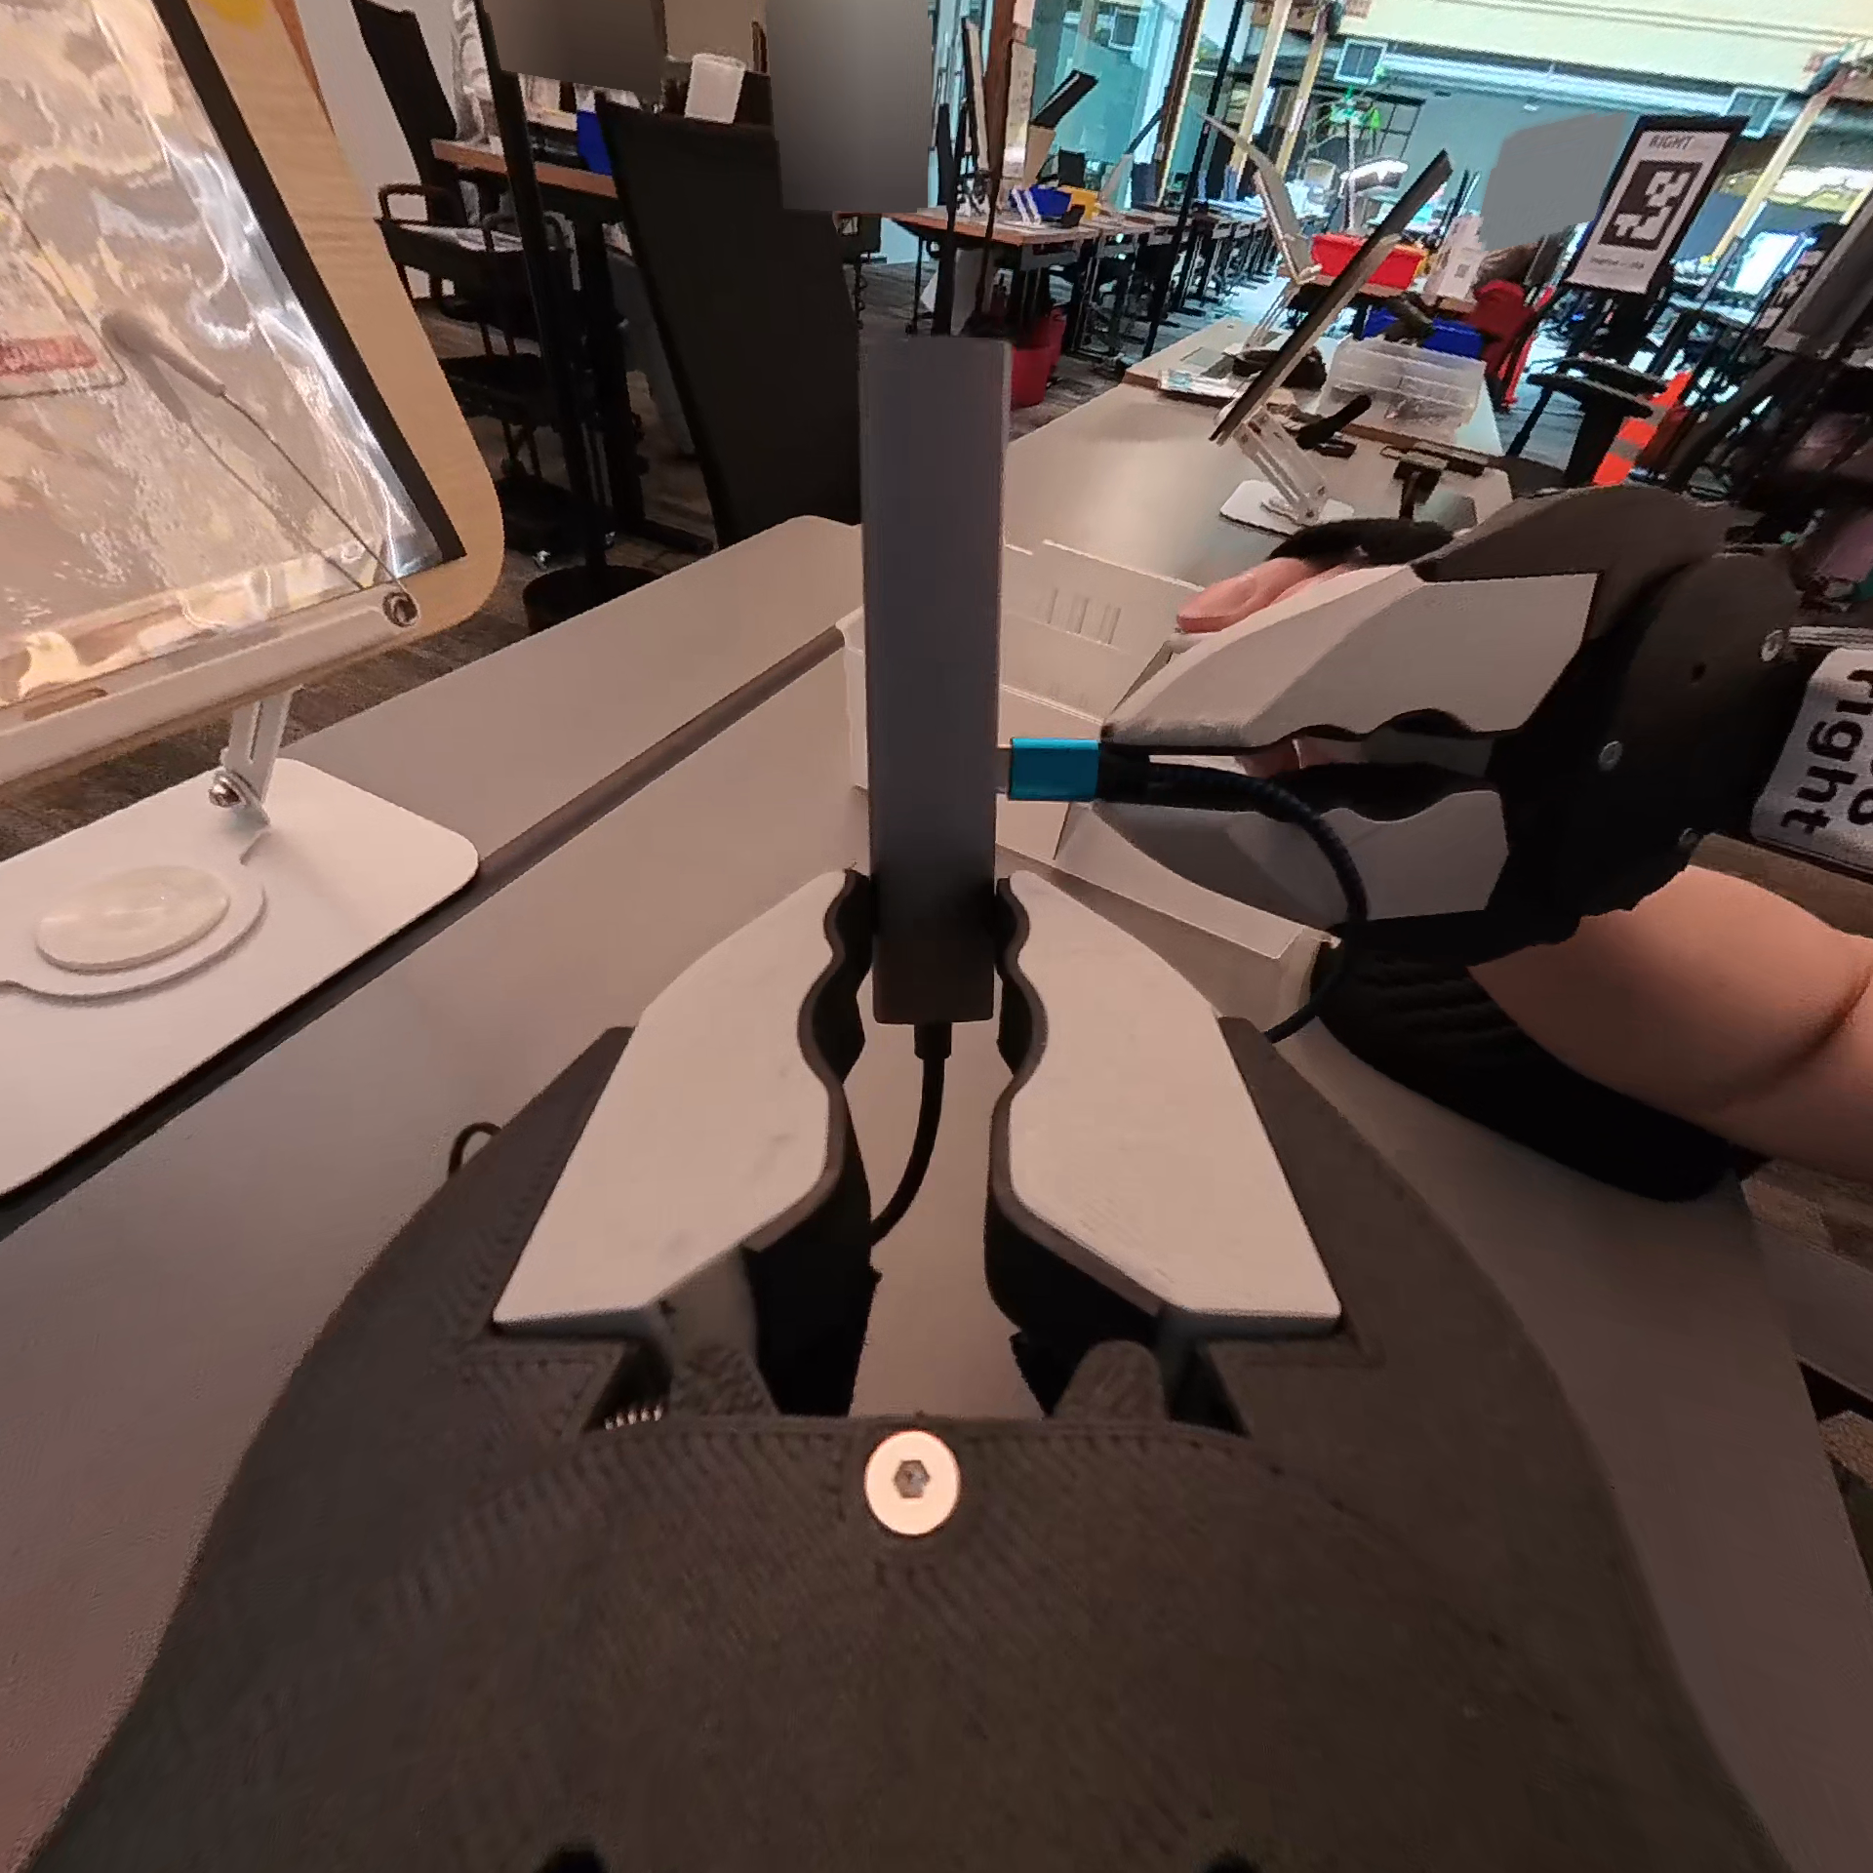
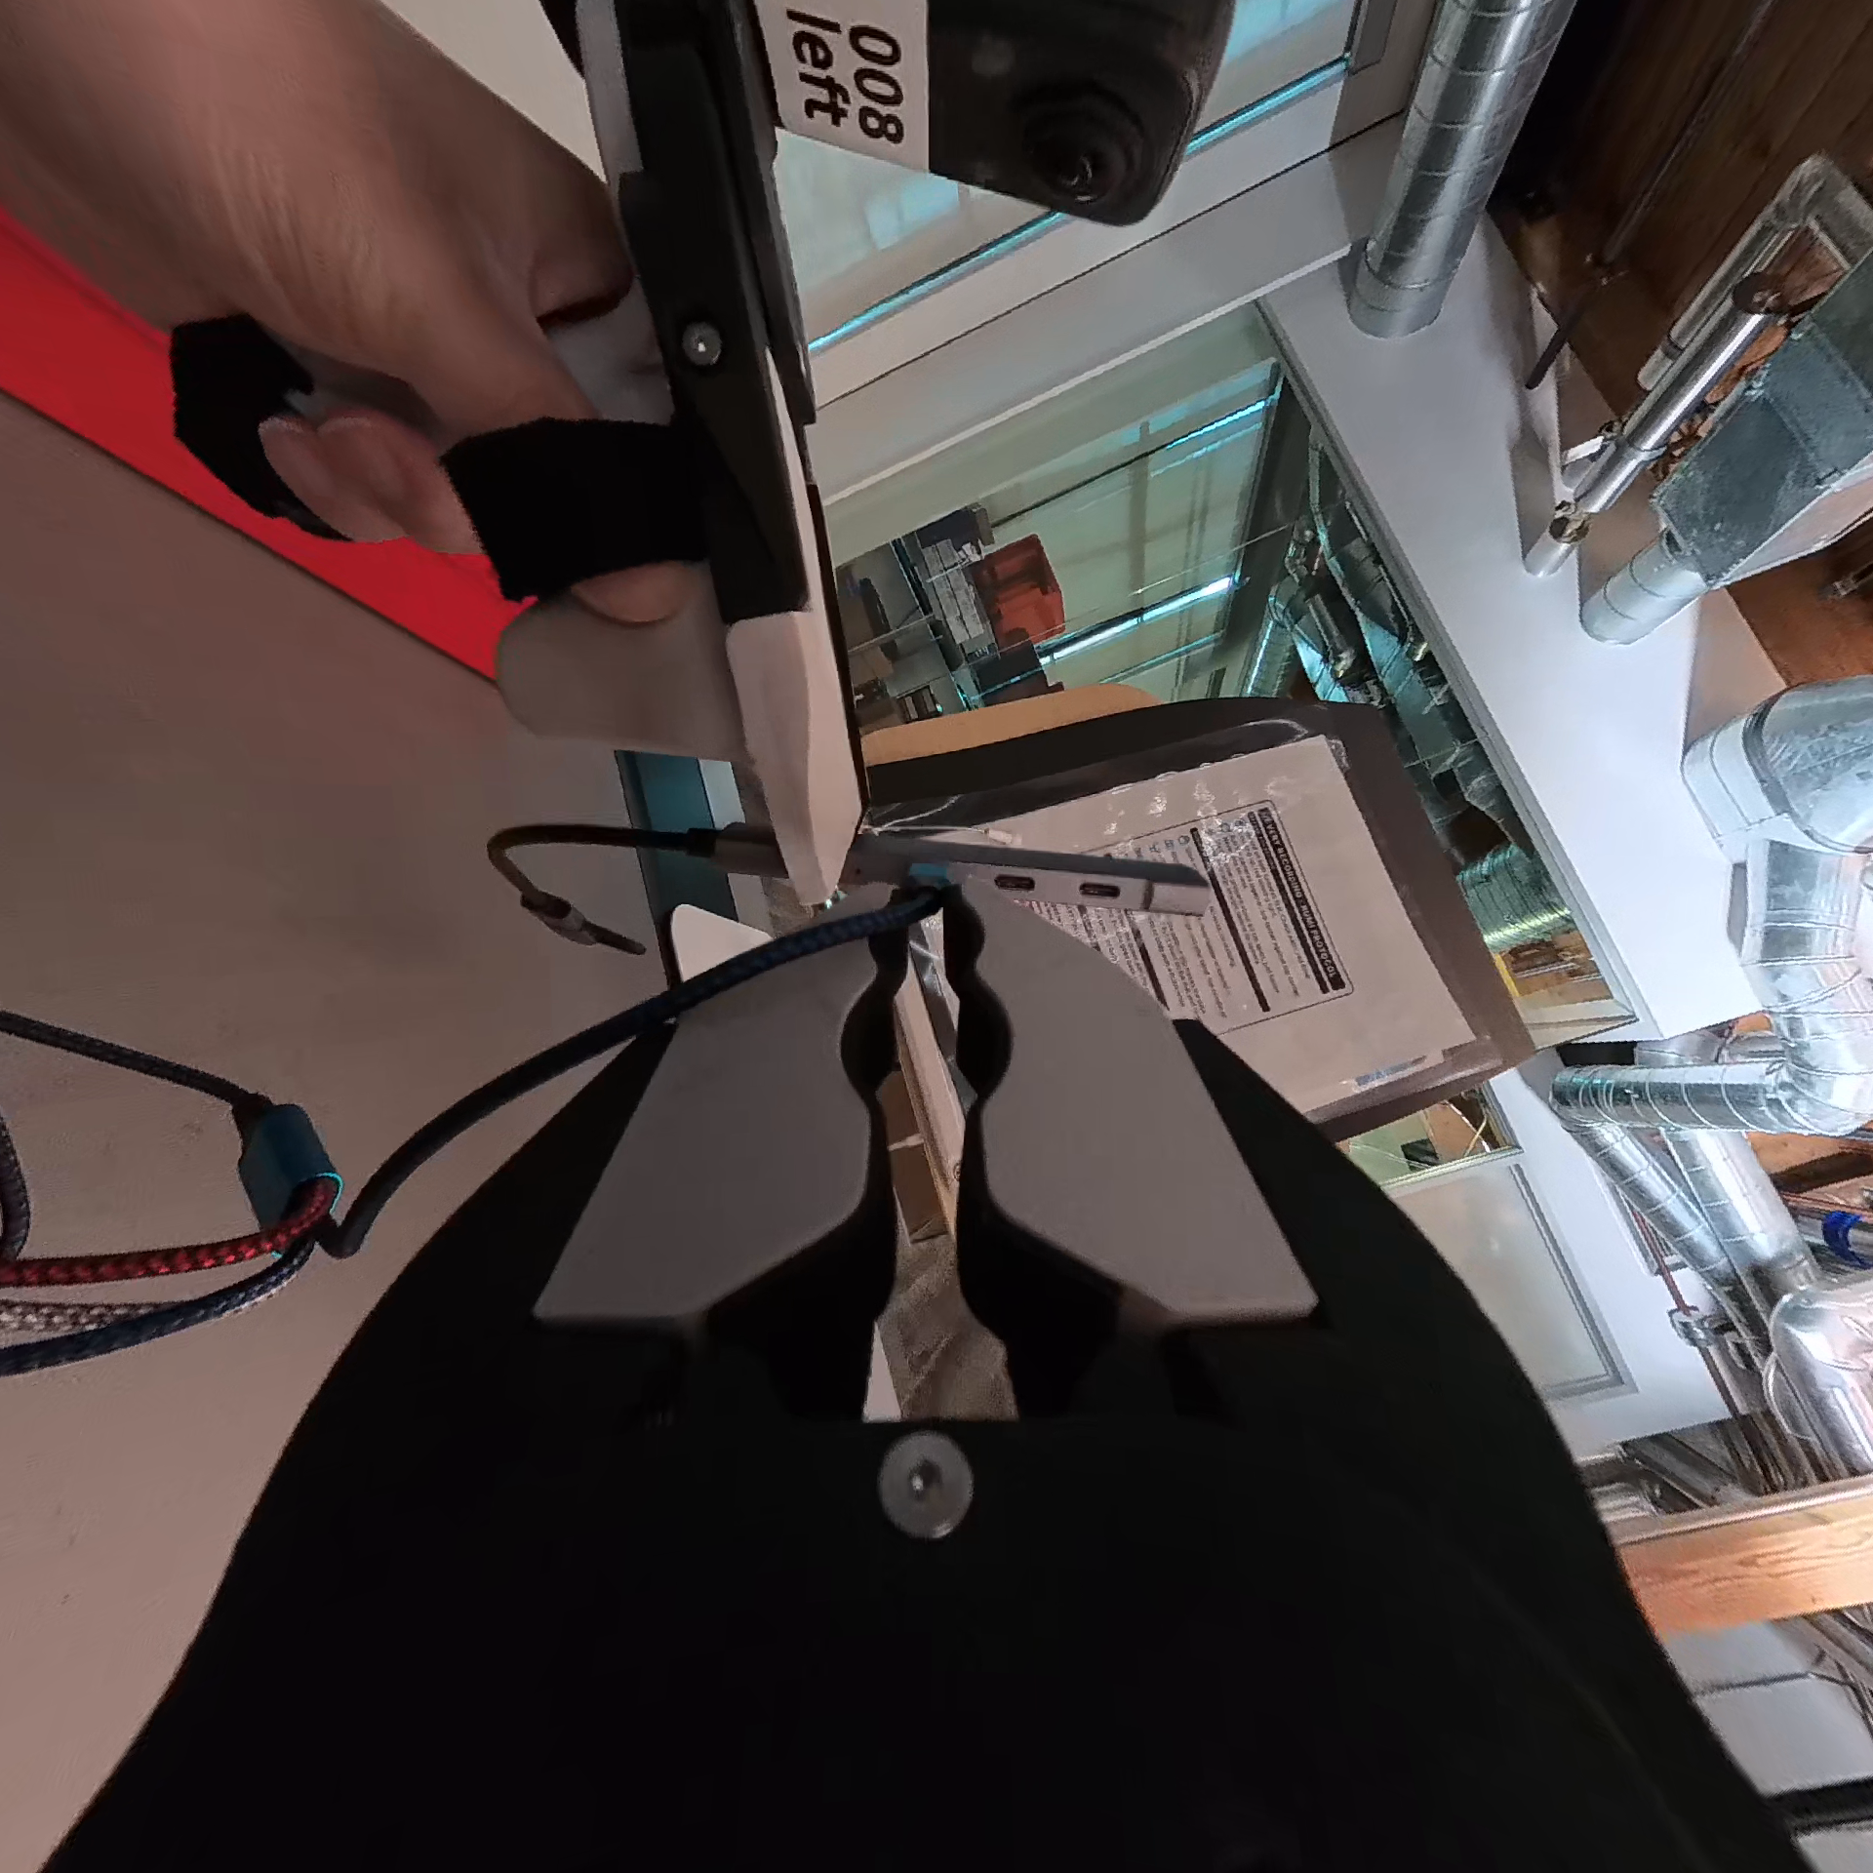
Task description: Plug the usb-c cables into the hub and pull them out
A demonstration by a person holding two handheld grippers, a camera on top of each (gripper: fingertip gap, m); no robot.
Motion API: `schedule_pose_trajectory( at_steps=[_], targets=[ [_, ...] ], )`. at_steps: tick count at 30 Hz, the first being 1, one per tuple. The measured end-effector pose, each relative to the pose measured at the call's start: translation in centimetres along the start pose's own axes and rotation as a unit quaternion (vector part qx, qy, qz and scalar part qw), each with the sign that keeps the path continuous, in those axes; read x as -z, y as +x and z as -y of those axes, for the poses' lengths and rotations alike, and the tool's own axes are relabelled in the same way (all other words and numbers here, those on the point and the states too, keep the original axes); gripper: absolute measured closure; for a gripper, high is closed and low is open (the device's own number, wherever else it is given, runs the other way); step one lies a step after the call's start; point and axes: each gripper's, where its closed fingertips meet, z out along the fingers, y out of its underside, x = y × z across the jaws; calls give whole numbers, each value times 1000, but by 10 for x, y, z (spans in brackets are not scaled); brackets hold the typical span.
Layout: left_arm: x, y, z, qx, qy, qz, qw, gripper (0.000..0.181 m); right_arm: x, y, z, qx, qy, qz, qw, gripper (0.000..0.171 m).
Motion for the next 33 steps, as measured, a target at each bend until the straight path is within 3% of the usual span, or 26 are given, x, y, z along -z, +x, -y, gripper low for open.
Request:
schedule_pose_trajectory(
  at_steps=[19,33],
  targets=[
    [7,4,4,-196,-25,90,976,159,6,1,0,-106,33,35,993,164],
    [8,7,1,-236,-46,99,966,158,6,-1,1,-125,39,41,991,164]
  ],
)
